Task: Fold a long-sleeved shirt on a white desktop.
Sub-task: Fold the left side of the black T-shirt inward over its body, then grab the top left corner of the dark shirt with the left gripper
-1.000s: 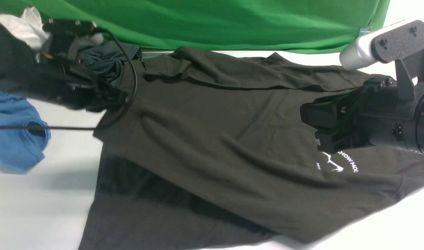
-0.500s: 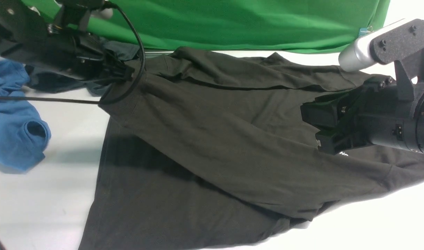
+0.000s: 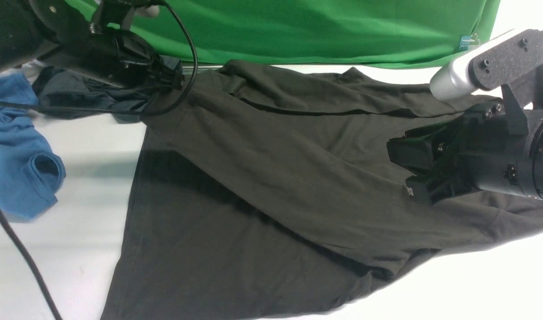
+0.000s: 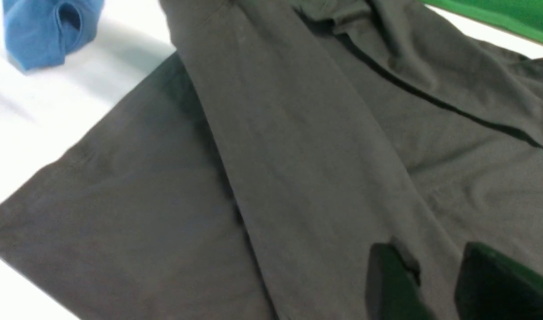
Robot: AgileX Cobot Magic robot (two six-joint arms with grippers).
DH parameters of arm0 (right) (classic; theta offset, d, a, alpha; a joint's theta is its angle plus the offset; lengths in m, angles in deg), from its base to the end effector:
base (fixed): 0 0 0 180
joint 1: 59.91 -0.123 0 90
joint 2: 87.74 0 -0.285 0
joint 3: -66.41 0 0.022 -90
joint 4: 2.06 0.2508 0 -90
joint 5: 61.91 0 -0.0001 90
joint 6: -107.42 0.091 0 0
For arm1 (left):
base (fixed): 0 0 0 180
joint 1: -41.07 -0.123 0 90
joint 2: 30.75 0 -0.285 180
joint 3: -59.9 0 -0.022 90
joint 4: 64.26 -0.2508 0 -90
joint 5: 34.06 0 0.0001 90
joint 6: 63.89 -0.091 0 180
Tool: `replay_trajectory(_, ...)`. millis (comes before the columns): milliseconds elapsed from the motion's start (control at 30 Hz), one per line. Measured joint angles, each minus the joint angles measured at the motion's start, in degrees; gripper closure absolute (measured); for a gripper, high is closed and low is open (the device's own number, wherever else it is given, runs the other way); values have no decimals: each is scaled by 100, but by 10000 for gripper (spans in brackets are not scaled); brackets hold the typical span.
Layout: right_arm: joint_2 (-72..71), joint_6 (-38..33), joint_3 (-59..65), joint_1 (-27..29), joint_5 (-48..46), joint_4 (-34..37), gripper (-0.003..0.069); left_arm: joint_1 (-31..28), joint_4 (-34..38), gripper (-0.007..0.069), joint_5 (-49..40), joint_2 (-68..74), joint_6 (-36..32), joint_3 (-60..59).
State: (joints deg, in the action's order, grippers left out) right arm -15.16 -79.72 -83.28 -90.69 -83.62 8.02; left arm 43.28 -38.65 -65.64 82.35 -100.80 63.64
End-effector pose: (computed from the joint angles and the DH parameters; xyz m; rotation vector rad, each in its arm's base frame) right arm 0.2023 0.1274 0.3092 -0.5776 2.1183 0.3978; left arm 0.4134 -0.0366 0.2565 0.4546 2.3496 -0.1737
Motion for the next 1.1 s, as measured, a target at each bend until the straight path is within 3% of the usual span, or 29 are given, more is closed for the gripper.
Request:
replay_trajectory(200, 0, 54, 0, 444, -283, -67, 417, 0, -6, 518, -65, 169, 285, 6)
replay_trajectory(400, 132, 180, -376, 1119, -989, -94, 379, 0, -45, 272, -146, 173, 613, 48)
replay_trajectory(467, 268, 210, -698, 1409, -1297, -99, 326, 0, -108, 120, -367, 173, 974, 220)
replay_trajectory(600, 401, 376, -907, 1487, -1345, -58, 272, 0, -157, -35, -915, 242, 1650, 829)
replay_trajectory(867, 504, 408, -929, 1461, -1356, 67, 265, 0, -157, -69, -1647, 1175, 2520, 2399)
replay_trajectory(1100, 504, 397, -929, 1461, -1379, 72, 265, 0, 179, -37, -1697, 2001, 3201, 2723)
